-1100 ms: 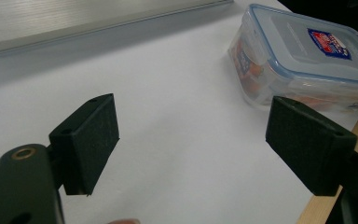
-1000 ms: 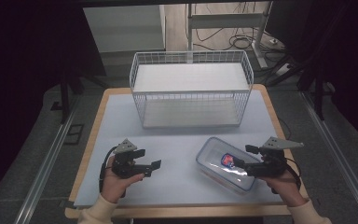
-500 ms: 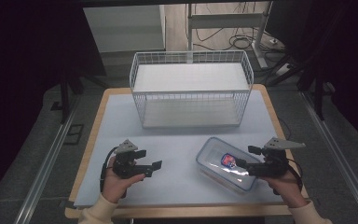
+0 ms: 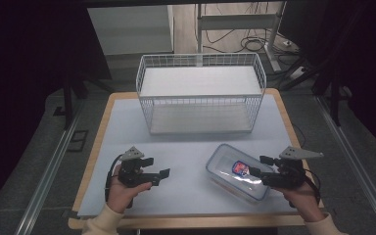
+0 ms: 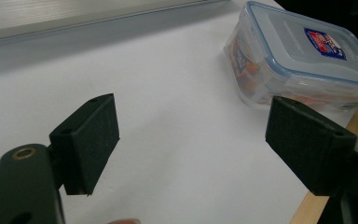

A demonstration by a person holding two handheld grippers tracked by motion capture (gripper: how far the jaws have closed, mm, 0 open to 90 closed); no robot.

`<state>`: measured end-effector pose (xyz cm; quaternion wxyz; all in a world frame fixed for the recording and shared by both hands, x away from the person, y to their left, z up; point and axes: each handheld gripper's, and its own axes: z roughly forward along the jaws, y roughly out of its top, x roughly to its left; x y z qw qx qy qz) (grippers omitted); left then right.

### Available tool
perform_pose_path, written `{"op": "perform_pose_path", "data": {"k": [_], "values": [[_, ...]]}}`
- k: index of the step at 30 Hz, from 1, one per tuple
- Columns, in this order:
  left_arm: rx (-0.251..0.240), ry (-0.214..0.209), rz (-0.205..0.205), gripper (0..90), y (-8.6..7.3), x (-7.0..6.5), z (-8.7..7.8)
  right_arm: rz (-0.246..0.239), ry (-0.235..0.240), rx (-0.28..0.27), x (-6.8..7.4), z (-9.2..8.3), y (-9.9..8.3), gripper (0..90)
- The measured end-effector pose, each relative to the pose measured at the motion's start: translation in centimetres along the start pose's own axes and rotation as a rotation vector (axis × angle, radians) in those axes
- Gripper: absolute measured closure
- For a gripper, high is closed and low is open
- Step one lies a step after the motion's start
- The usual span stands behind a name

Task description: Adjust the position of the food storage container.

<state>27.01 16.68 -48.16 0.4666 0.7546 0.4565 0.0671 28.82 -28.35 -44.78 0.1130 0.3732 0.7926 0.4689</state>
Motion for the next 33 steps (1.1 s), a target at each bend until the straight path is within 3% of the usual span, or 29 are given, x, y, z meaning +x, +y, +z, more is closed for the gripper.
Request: {"op": "perform_pose_path", "data": {"k": [4, 5, 11, 17, 24, 28, 30, 31, 33], "values": [[0.003, 0.000, -0.003, 17.3, 0.0, 0.0, 0.0, 0.006, 0.039, 0.021, 0.6, -0.6, -0.1, 63.1], [0.004, -0.001, -0.003, 17.4, 0.0, 0.0, 0.1, -0.009, 0.059, 0.030, 1.0, -0.8, -0.2, 72.5], [0.007, -0.003, 0.000, 17.4, -0.1, 0.0, 0.2, -0.061, 0.120, 0.071, 2.8, -0.8, -0.3, 85.3], [0.008, -0.005, -0.005, 17.6, -0.1, 0.0, 0.2, -0.156, 0.186, 0.150, 5.4, -0.2, -1.3, 89.4], [0.009, -0.005, -0.005, 17.7, -0.2, 0.0, 0.2, -0.214, 0.195, 0.231, 6.8, 0.2, -2.9, 89.6], [0.008, -0.003, -0.004, 17.8, -0.2, 0.0, 0.3, -0.252, 0.162, 0.288, 7.1, 0.3, -3.8, 89.7], [0.009, -0.002, -0.004, 17.8, -0.2, 0.1, 0.3, -0.267, 0.125, 0.307, 7.0, 0.4, -4.1, 89.6], [0.010, -0.001, -0.004, 17.9, -0.2, 0.1, 0.3, -0.277, 0.084, 0.324, 6.5, 0.5, -4.3, 89.7], [0.011, -0.001, -0.003, 17.9, -0.2, 0.1, 0.4, -0.258, 0.103, 0.325, 6.3, 0.5, -4.4, 89.7]]}}
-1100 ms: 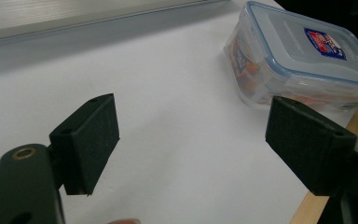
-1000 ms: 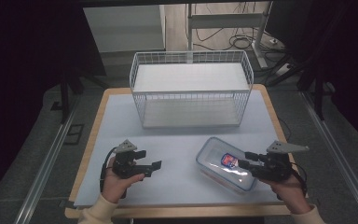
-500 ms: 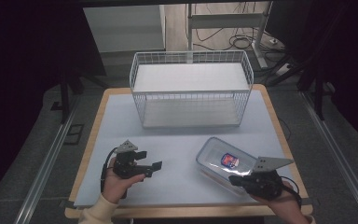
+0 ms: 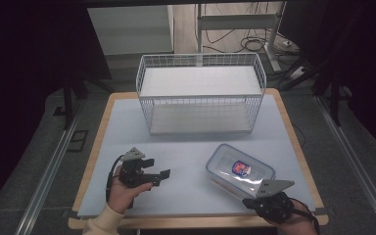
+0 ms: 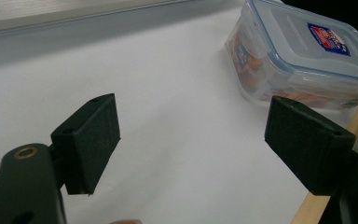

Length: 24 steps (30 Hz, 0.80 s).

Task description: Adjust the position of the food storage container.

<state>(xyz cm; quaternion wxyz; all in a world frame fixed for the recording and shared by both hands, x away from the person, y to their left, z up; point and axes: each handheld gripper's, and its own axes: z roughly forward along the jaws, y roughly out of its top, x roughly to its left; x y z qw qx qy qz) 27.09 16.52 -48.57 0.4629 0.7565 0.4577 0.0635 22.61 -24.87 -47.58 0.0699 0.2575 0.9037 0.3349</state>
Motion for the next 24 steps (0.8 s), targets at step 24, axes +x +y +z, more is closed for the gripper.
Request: {"op": "perform_pose_path", "data": {"k": [24], "values": [[0.002, 0.002, -0.018, 17.9, -0.1, 0.3, 0.2, 0.102, -0.133, -0.036, -4.1, -1.1, -1.5, 89.8]]}}
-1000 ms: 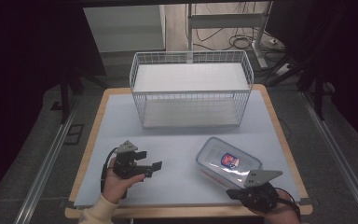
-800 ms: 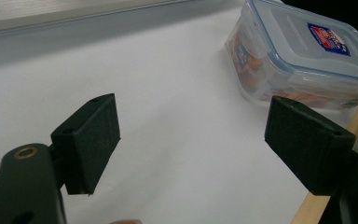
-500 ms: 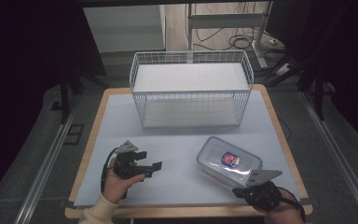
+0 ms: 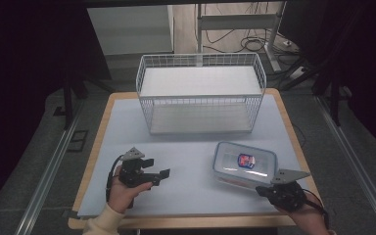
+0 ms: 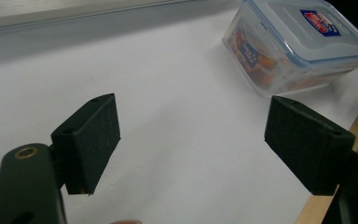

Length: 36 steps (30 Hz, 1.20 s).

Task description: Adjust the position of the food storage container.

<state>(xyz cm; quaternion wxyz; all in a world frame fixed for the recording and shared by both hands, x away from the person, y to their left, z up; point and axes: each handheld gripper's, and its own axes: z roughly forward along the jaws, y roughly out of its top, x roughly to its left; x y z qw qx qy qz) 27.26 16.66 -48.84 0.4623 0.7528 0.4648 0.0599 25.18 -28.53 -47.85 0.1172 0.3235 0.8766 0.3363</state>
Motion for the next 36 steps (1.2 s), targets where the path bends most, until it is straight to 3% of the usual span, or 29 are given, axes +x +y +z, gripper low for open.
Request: {"op": "perform_pose_path", "data": {"k": [8, 15, 18, 21, 23, 24, 25, 28, 29, 31, 32, 35, 36], "values": [[0.003, -0.003, -0.007, 18.0, -0.1, 0.1, 0.2, 0.037, -0.083, -0.012, -1.7, 0.0, -0.1, 89.8], [0.002, -0.003, -0.014, 18.0, -0.1, 0.2, 0.2, 0.060, -0.073, -0.015, -1.9, -0.1, -0.1, 89.7], [-0.006, 0.000, -0.021, 17.9, 0.0, 0.2, 0.1, 0.042, -0.065, -0.046, -1.2, -1.1, 1.0, 89.7], [-0.004, 0.006, -0.014, 17.9, 0.0, 0.2, 0.1, 0.014, -0.103, -0.092, -1.2, -2.4, 3.4, 89.7], [-0.001, 0.013, 0.000, 17.9, 0.0, 0.1, 0.1, 0.019, -0.124, -0.115, -1.9, -2.9, 4.9, 89.8], [-0.002, 0.012, 0.002, 17.9, 0.0, 0.1, 0.1, 0.042, -0.152, -0.129, -3.2, -2.9, 6.2, 89.8], [-0.002, 0.012, 0.002, 17.9, 0.0, 0.1, 0.1, 0.042, -0.152, -0.129, -3.2, -2.9, 6.2, 89.8], [-0.001, 0.012, -0.005, 17.9, -0.1, 0.2, 0.2, 0.070, -0.220, -0.128, -5.3, -2.3, 7.4, 89.7], [0.000, 0.012, -0.006, 17.9, -0.1, 0.3, 0.2, 0.100, -0.232, -0.130, -6.2, -2.0, 7.6, 89.7], [0.002, 0.012, -0.007, 17.9, -0.1, 0.4, 0.2, 0.142, -0.246, -0.124, -7.4, -1.4, 7.5, 89.7], [0.002, 0.011, -0.009, 17.9, -0.2, 0.4, 0.3, 0.169, -0.280, -0.102, -8.4, -0.9, 6.9, 89.7], [0.003, 0.012, -0.012, 17.9, -0.2, 0.4, 0.3, 0.192, -0.288, -0.092, -9.1, -0.8, 6.1, 89.7], [0.004, 0.010, -0.015, 17.9, -0.2, 0.4, 0.4, 0.214, -0.312, -0.082, -9.7, -0.9, 5.4, 89.8]]}}
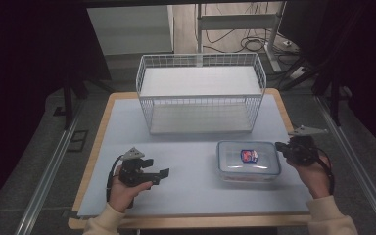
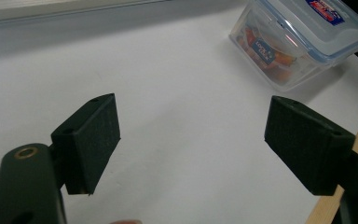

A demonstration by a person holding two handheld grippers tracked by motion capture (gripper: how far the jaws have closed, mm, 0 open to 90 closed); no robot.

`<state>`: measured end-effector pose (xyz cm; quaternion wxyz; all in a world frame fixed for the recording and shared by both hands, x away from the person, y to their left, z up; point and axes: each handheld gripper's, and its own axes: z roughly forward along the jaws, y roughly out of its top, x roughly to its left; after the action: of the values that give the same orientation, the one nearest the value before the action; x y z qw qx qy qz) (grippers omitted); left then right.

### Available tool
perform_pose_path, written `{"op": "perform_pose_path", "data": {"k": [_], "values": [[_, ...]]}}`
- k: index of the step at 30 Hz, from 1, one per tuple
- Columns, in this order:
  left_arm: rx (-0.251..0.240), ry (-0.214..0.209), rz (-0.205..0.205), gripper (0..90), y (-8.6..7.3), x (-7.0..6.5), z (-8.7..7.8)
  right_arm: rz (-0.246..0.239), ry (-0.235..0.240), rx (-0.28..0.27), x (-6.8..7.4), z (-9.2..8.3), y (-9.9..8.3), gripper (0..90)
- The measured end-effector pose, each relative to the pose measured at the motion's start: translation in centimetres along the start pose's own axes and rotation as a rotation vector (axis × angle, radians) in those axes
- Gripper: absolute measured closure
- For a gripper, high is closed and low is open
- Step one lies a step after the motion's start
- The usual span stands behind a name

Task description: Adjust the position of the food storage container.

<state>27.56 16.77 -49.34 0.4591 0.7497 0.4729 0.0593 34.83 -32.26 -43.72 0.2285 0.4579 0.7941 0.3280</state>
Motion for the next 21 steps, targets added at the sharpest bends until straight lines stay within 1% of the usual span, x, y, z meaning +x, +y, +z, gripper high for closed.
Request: {"op": "perform_pose_path", "data": {"k": [1, 2, 3, 5, 6, 7, 8, 9, 10, 12, 14, 21], "values": [[0.000, 0.000, 0.000, 17.9, 0.0, 0.0, 0.0, 0.000, 0.000, 0.000, 0.0, 0.0, 0.0, 89.8], [0.000, 0.000, 0.001, 18.0, 0.0, 0.0, 0.0, 0.019, -0.016, 0.013, -0.7, 0.0, -0.4, 89.7], [0.001, 0.001, 0.004, 18.0, 0.0, -0.1, 0.0, 0.019, -0.016, 0.013, -0.7, 0.0, -0.4, 89.7], [0.002, 0.001, 0.006, 17.9, 0.0, -0.1, 0.0, 0.028, -0.037, 0.037, -1.2, 0.3, -0.8, 89.7], [0.003, 0.001, 0.007, 17.9, 0.0, -0.2, 0.1, 0.033, -0.037, 0.056, -1.4, 0.8, -1.1, 89.7], [0.003, 0.001, 0.007, 17.9, 0.0, -0.2, 0.1, 0.033, -0.037, 0.056, -1.4, 0.8, -1.1, 89.7], [0.005, 0.001, 0.006, 17.9, 0.0, -0.1, 0.1, 0.026, -0.035, 0.077, -1.2, 1.4, -1.2, 89.7], [0.005, 0.001, 0.006, 17.9, 0.0, -0.1, 0.1, 0.026, -0.035, 0.077, -1.2, 1.4, -1.2, 89.7], [0.006, 0.002, 0.007, 17.9, 0.0, -0.1, 0.1, 0.016, -0.038, 0.085, -1.1, 1.6, -1.2, 89.8], [0.007, 0.001, 0.008, 17.9, 0.0, -0.1, 0.1, 0.002, -0.049, 0.101, -0.7, 2.1, -1.2, 89.7], [0.004, -0.002, 0.009, 17.9, 0.0, -0.2, 0.0, -0.018, -0.075, 0.119, -0.5, 2.4, -1.2, 89.8], [0.009, -0.003, 0.017, 17.9, 0.0, -0.3, 0.2, -0.006, -0.073, 0.144, -0.6, 2.4, -1.4, 89.8]]}}
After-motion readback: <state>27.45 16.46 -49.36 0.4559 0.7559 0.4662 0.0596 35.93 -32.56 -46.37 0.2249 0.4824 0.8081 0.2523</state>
